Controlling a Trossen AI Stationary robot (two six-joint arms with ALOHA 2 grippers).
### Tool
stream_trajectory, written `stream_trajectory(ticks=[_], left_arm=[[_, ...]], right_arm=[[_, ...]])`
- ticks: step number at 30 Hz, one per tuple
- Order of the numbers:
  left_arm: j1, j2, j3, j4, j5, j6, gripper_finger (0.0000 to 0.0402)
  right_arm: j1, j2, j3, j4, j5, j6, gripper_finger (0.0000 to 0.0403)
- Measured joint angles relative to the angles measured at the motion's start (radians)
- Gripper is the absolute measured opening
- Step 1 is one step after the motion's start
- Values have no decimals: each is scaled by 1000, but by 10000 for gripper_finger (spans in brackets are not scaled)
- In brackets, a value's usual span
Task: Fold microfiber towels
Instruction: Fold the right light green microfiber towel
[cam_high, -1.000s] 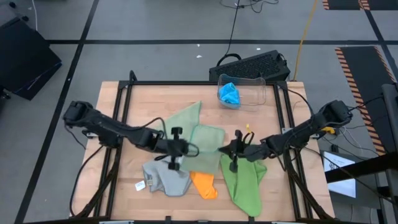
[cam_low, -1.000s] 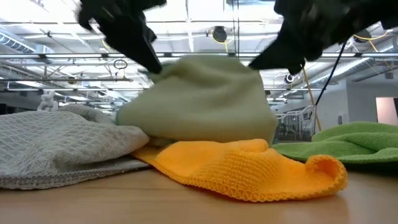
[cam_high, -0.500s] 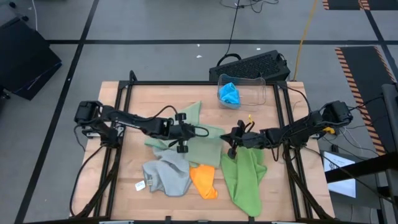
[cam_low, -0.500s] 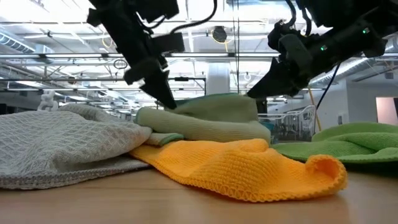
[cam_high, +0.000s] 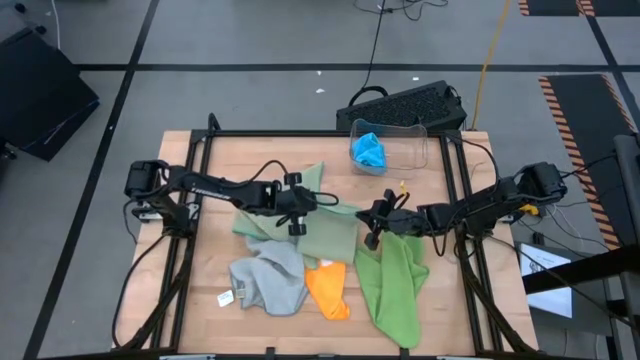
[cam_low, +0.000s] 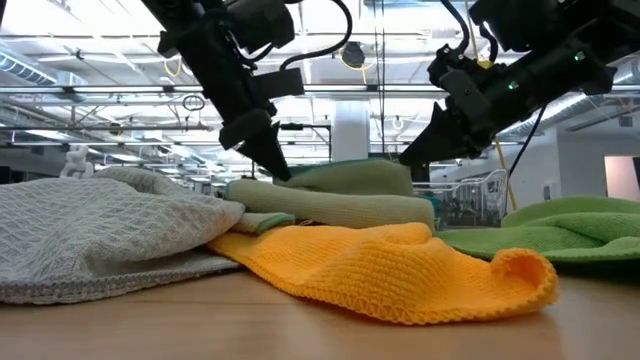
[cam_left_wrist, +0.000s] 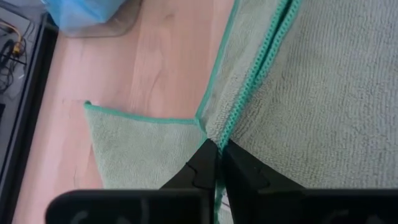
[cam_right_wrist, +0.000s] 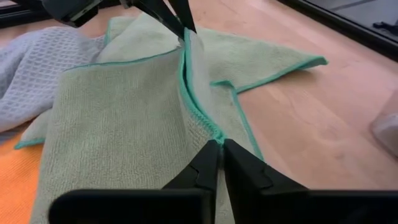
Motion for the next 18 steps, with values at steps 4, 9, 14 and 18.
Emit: stream_trajectory(ticks=[4,9,14,18], left_arm=[[10,8,0,1,-2,19,36],[12,8,0,13,-9,33,91],[12,-21,5,41,-89,59,151],[-7,-77,16,36,-75,24,171]], right_arm=[[-2,0,0,0,2,2,46],[-1,0,0,-1,77,36,94],[-1,0,0,9,83,37,146],[24,-1,1,54,54,25,161]])
